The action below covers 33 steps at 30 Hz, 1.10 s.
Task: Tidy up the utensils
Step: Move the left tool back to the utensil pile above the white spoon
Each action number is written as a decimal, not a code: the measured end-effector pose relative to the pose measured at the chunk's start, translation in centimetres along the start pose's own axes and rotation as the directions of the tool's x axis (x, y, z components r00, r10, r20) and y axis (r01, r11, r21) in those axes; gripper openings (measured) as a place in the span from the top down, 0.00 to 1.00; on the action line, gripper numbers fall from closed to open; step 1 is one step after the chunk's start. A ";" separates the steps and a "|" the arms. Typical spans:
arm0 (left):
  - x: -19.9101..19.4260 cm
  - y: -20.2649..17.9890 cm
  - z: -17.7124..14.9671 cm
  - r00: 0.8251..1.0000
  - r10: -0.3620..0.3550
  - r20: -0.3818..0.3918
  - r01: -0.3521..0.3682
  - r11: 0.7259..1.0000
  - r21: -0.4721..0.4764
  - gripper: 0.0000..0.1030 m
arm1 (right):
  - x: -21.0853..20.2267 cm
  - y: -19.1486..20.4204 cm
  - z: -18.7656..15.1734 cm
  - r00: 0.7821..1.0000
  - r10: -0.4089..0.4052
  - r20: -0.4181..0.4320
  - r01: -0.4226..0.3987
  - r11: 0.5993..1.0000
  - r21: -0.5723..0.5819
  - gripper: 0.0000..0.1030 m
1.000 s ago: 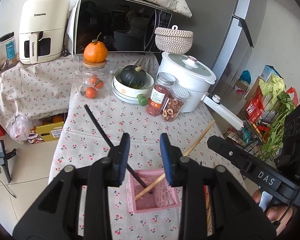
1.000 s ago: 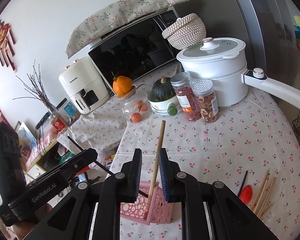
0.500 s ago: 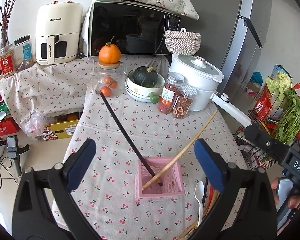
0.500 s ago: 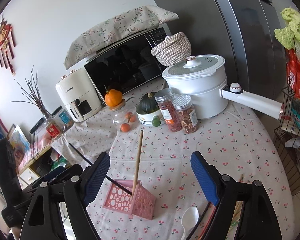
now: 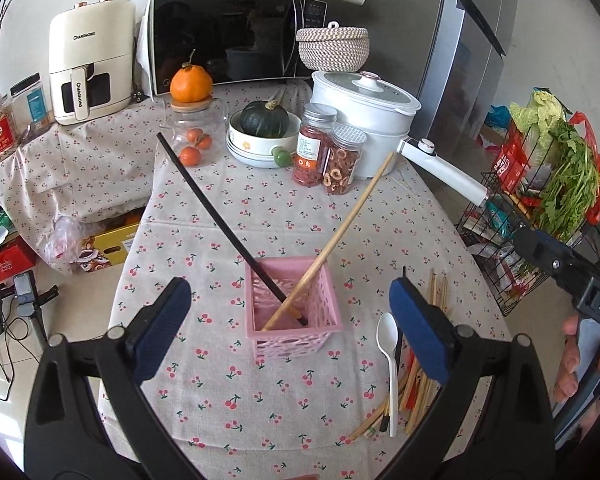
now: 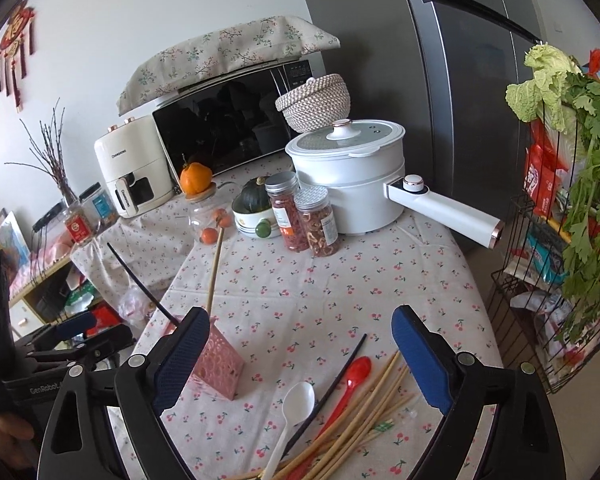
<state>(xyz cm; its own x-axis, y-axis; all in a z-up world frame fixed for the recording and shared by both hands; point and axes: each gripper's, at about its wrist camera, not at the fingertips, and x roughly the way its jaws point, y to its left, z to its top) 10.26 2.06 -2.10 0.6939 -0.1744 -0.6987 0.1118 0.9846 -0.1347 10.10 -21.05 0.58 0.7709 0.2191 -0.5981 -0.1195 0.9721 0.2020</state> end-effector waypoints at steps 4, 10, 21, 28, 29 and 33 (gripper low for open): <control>-0.4 -1.3 -0.6 1.000 -0.016 -0.008 0.016 0.999 0.034 0.04 | -0.4 -1.4 -0.7 0.999 -0.040 -0.019 0.040 0.999 0.005 0.09; -0.3 -3.1 -1.3 0.998 -0.049 -0.043 0.051 0.997 0.060 0.04 | -0.9 -3.8 -1.5 0.994 -0.092 -0.062 0.094 0.995 0.036 0.09; 1.7 -8.1 -2.7 0.963 -0.149 -0.224 0.183 0.973 0.139 0.04 | -0.4 -9.0 -3.5 0.972 -0.118 -0.202 0.157 0.970 0.185 0.09; 5.8 -10.1 -3.8 0.911 -0.197 -0.364 0.244 0.966 0.089 0.48 | 0.1 -12.0 -4.6 0.958 -0.078 -0.275 0.167 0.933 0.319 0.09; 6.5 -10.2 -4.0 0.906 -0.189 -0.379 0.235 0.969 0.080 0.52 | 0.2 -12.3 -4.7 0.957 -0.073 -0.281 0.168 0.929 0.329 0.09; 8.9 -10.7 -4.5 0.901 -0.143 -0.410 0.193 0.978 0.084 0.68 | 0.4 -12.8 -5.0 0.950 -0.073 -0.303 0.177 0.926 0.332 0.09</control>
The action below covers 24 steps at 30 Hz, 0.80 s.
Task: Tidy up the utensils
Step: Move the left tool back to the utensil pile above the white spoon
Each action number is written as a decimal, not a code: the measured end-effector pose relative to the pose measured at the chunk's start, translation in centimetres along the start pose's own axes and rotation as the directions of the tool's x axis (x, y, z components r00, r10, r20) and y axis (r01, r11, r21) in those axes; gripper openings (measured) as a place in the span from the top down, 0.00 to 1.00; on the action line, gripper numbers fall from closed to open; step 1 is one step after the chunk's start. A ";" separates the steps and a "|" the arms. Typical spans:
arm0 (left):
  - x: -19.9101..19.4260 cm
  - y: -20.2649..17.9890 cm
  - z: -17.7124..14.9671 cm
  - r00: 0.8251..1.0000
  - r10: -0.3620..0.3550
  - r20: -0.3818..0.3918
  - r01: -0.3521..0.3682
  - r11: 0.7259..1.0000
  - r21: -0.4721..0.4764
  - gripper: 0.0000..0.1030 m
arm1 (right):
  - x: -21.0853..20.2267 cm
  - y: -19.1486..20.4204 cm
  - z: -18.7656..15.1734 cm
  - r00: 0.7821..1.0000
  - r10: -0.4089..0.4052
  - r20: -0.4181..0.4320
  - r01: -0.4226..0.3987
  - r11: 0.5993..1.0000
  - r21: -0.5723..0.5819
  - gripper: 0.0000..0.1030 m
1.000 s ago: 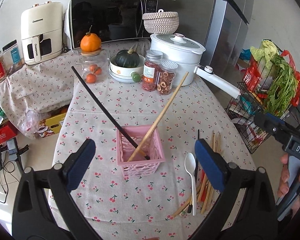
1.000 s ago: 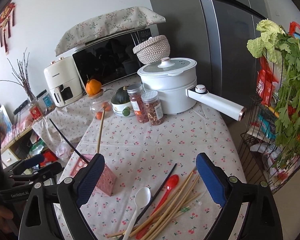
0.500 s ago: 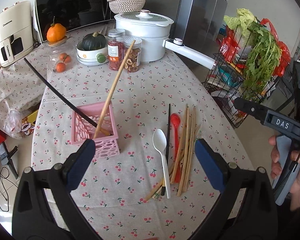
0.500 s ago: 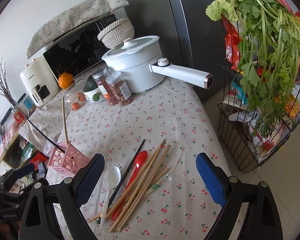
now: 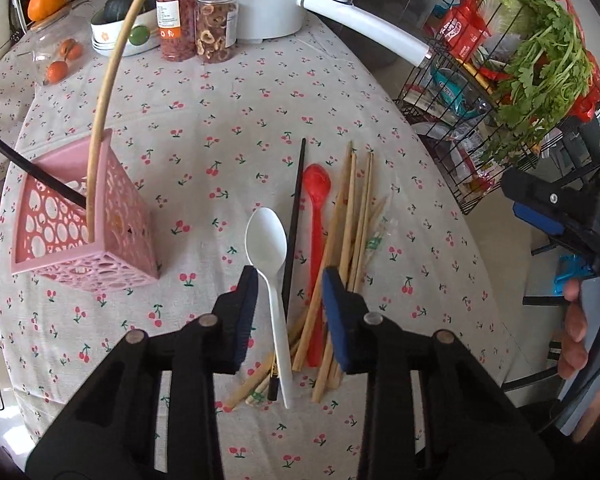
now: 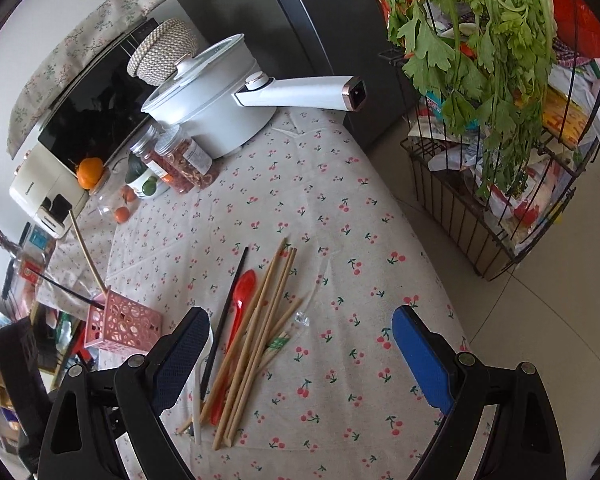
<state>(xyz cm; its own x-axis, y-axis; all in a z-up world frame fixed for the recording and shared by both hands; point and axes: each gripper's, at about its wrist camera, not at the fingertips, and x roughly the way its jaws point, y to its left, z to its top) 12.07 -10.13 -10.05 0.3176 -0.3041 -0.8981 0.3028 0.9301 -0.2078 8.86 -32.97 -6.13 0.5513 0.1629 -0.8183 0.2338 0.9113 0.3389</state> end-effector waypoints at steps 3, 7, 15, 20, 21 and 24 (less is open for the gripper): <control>1.7 -0.1 0.7 0.999 0.047 -0.009 -0.047 0.999 0.006 0.73 | 0.2 0.1 0.0 1.000 -0.001 -0.010 0.001 1.000 -0.017 0.09; 3.6 0.6 1.0 0.994 0.103 -0.030 -0.103 0.995 -0.001 0.77 | 0.3 0.1 0.1 1.000 0.002 -0.016 -0.002 1.000 -0.023 0.09; 5.3 1.6 1.1 0.995 0.091 -0.041 -0.092 0.996 -0.011 0.92 | 1.4 -0.1 0.3 0.999 -0.022 -0.042 0.021 1.000 -0.022 0.09; 4.2 1.5 1.2 0.998 0.071 0.000 -0.071 0.997 0.005 0.99 | 2.0 0.0 0.3 0.998 -0.035 -0.054 0.034 0.999 -0.024 0.09; 3.6 1.3 1.3 0.997 0.069 0.016 -0.069 0.998 0.013 1.00 | 2.2 -0.1 0.3 0.998 -0.040 -0.056 0.039 0.999 -0.023 0.09; 1.5 0.9 1.2 0.995 0.066 0.078 -0.069 0.997 0.041 1.00 | 2.8 -0.3 0.3 0.996 -0.056 -0.068 0.055 0.998 -0.015 0.09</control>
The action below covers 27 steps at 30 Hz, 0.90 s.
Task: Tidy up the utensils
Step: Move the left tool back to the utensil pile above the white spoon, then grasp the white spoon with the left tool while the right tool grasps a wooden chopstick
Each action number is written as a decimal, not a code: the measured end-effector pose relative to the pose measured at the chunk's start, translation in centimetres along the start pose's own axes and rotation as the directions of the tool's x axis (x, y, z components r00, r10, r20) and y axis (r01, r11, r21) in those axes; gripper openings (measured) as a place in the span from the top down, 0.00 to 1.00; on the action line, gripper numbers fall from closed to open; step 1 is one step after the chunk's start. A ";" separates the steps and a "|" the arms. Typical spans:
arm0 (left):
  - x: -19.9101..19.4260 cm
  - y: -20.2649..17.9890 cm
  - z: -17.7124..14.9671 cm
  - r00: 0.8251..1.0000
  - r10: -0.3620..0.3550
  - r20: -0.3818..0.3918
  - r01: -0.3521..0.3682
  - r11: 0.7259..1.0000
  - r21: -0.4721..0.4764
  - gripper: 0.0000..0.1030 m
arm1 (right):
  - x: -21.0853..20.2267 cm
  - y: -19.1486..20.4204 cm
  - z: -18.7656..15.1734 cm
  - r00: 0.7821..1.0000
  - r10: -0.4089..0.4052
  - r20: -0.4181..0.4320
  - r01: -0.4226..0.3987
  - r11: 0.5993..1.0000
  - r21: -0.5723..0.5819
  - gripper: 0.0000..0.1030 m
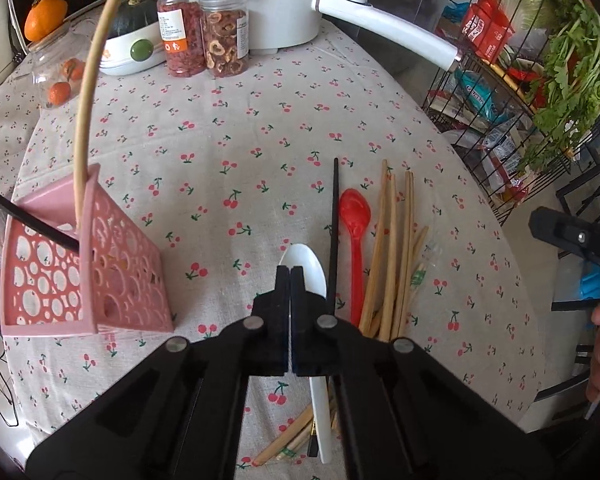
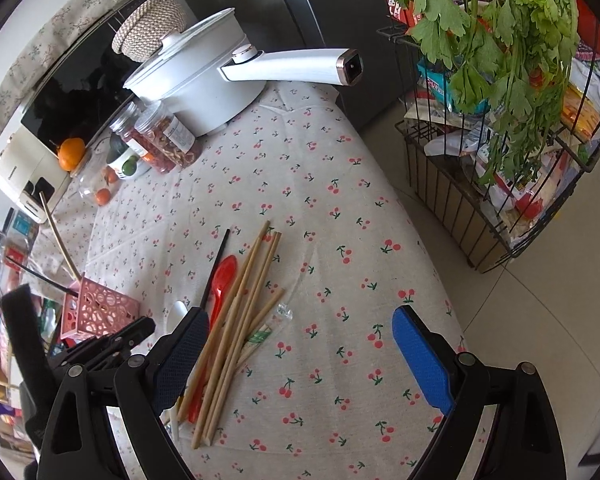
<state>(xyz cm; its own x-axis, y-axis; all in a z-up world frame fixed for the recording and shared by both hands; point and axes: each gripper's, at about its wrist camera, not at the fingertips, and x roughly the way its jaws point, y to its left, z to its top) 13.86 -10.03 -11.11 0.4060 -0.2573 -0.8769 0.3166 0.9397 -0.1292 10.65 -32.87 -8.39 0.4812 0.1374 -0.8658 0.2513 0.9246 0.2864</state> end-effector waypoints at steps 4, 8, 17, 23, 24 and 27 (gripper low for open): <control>-2.7 0.3 -0.3 0.998 -0.026 0.061 0.025 1.000 0.014 1.00 | 1.5 0.1 0.1 0.999 -0.031 -0.027 0.031 0.999 0.005 0.09; -3.1 1.0 -0.7 0.996 -0.086 0.037 0.085 0.996 0.029 0.99 | 2.9 0.7 0.2 0.997 -0.059 -0.055 0.059 0.998 0.001 0.09; 0.4 0.0 -0.2 0.997 -0.075 -0.029 0.074 0.997 -0.029 0.57 | 4.0 2.1 0.2 0.994 -0.079 -0.072 0.076 0.996 -0.035 0.09; 2.8 0.2 0.1 0.996 -0.040 -0.074 0.032 0.994 -0.105 0.57 | 4.0 1.4 0.5 0.994 -0.087 -0.072 0.085 0.996 -0.028 0.09; 3.1 0.4 0.2 0.996 -0.035 -0.078 0.026 0.993 -0.114 0.57 | 4.0 1.2 0.6 0.994 -0.088 -0.072 0.086 0.996 -0.026 0.09; 4.0 0.5 0.4 0.996 -0.038 -0.086 0.026 0.990 -0.136 0.58 | 3.9 0.8 0.7 0.994 -0.090 -0.070 0.088 0.996 -0.024 0.09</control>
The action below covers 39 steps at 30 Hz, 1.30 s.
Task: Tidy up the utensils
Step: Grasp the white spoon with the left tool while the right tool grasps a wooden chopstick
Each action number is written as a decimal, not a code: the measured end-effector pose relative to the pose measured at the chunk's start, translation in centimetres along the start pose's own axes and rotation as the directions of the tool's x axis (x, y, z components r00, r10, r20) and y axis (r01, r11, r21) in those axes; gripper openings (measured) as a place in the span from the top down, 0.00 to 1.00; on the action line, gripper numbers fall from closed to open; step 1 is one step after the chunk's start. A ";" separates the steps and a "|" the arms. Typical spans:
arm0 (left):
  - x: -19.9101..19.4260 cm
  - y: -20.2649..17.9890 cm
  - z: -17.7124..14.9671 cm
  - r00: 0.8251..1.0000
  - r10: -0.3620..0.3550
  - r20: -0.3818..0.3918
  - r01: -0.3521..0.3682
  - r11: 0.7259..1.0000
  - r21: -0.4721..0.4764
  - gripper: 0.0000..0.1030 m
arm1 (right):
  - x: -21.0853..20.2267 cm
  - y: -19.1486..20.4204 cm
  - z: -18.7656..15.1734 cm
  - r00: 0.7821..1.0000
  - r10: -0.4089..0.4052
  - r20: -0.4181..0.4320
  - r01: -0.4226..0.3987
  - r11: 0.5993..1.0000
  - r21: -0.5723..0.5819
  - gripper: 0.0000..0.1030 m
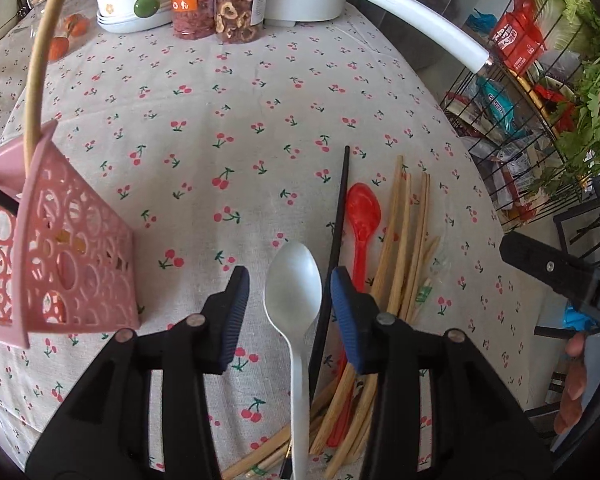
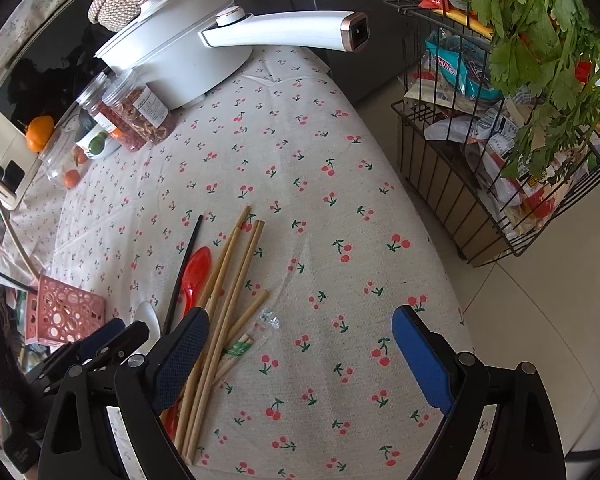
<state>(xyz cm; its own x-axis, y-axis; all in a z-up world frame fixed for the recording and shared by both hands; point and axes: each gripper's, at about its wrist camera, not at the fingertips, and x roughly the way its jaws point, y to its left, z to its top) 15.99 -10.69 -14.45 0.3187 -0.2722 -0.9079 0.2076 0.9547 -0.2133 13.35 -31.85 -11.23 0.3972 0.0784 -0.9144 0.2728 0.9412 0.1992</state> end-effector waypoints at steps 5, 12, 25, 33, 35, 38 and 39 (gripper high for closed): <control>0.8 -0.7 0.3 1.000 0.010 -0.013 -0.010 1.000 0.004 0.65 | -0.3 -0.3 0.2 1.000 0.013 0.007 -0.013 1.000 0.003 0.09; 2.0 -1.1 0.3 0.995 0.078 -0.056 -0.076 0.997 0.032 0.91 | -0.4 -0.1 0.2 1.000 0.024 0.009 -0.024 1.000 -0.010 0.09; -4.5 -0.3 -0.4 0.993 -0.022 0.115 0.019 0.999 0.027 0.95 | 0.0 -0.2 0.1 1.000 0.026 -0.001 -0.026 1.000 0.014 0.09; -9.5 1.1 -1.3 0.965 -0.062 0.256 0.056 0.998 0.031 0.95 | 1.3 1.0 0.3 0.999 0.045 -0.027 -0.044 0.999 0.023 0.12; -10.3 1.8 -1.6 0.959 -0.069 0.275 0.063 0.998 0.031 0.95 | 1.7 1.5 0.5 0.998 0.057 -0.029 -0.056 0.998 0.021 0.26; -11.5 2.4 -2.0 0.951 -0.075 0.301 0.068 0.997 0.034 0.95 | 2.8 2.0 1.0 0.993 0.111 -0.039 -0.110 0.993 0.045 0.54; -11.8 2.6 -2.0 0.947 -0.077 0.311 0.069 0.997 0.036 0.95 | 3.2 2.1 1.2 0.991 0.125 -0.045 -0.123 0.991 0.052 0.62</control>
<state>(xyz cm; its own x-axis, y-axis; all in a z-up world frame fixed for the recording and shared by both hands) 10.88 -4.73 -5.01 0.5734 -0.3685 -0.7317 0.2625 0.9287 -0.2620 16.24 -30.00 -13.36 0.3884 0.2105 -0.8971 0.2668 0.9062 0.3282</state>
